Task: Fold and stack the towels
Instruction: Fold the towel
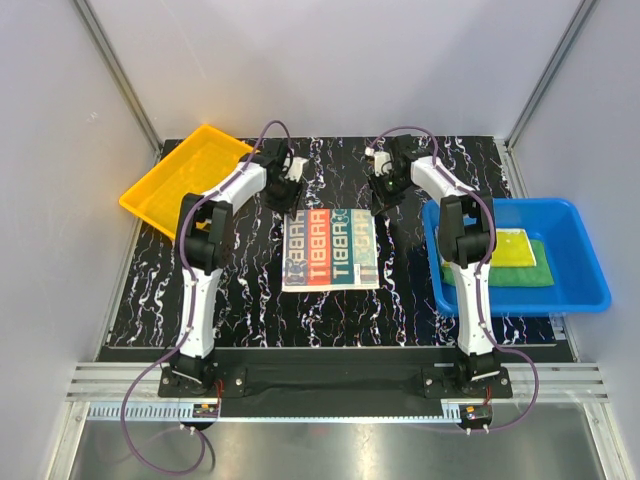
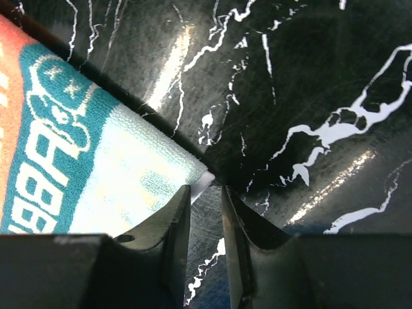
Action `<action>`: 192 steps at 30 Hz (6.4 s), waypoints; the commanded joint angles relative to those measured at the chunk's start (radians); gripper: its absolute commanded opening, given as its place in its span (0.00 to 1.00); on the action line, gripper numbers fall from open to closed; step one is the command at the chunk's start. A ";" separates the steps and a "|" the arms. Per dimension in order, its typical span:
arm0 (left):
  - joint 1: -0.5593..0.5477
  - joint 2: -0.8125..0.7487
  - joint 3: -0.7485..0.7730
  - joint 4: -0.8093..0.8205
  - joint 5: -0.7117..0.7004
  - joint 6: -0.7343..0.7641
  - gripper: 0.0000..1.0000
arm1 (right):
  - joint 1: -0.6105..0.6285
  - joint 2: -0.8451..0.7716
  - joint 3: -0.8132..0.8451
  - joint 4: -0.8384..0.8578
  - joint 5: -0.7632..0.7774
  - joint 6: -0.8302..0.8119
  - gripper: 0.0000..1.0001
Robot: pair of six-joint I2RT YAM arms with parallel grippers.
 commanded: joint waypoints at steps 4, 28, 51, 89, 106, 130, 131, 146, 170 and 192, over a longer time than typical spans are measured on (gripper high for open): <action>0.013 0.030 0.053 -0.030 0.082 0.070 0.42 | -0.001 0.045 0.055 -0.027 -0.057 -0.044 0.33; 0.015 0.093 0.123 -0.049 0.102 0.110 0.52 | -0.001 0.067 0.118 -0.080 -0.054 -0.102 0.02; 0.019 -0.036 0.073 0.012 0.063 0.051 0.00 | 0.000 -0.119 -0.016 0.133 -0.013 -0.113 0.00; -0.071 -0.676 -0.594 0.270 0.125 -0.141 0.00 | 0.017 -0.785 -0.857 0.654 0.041 -0.033 0.00; -0.177 -0.767 -0.845 0.215 0.085 -0.226 0.00 | 0.111 -0.889 -1.123 0.603 0.191 0.134 0.00; -0.228 -0.681 -0.785 0.187 -0.064 -0.452 0.42 | 0.204 -0.728 -0.926 0.387 0.217 0.365 0.42; -0.223 -0.668 -0.786 0.192 -0.072 -0.465 0.42 | 0.209 -0.720 -0.934 0.393 0.225 0.379 0.41; -0.047 -0.708 -0.749 0.147 -0.103 -0.537 0.45 | 0.376 -0.751 -0.977 0.485 0.239 0.758 0.35; -0.001 -0.710 -1.052 0.387 0.139 -0.684 0.43 | 0.416 -0.654 -0.936 0.276 0.530 0.704 0.18; -0.045 -0.636 -0.999 0.364 0.134 -0.643 0.47 | 0.273 -0.665 -0.926 0.373 0.345 0.643 0.60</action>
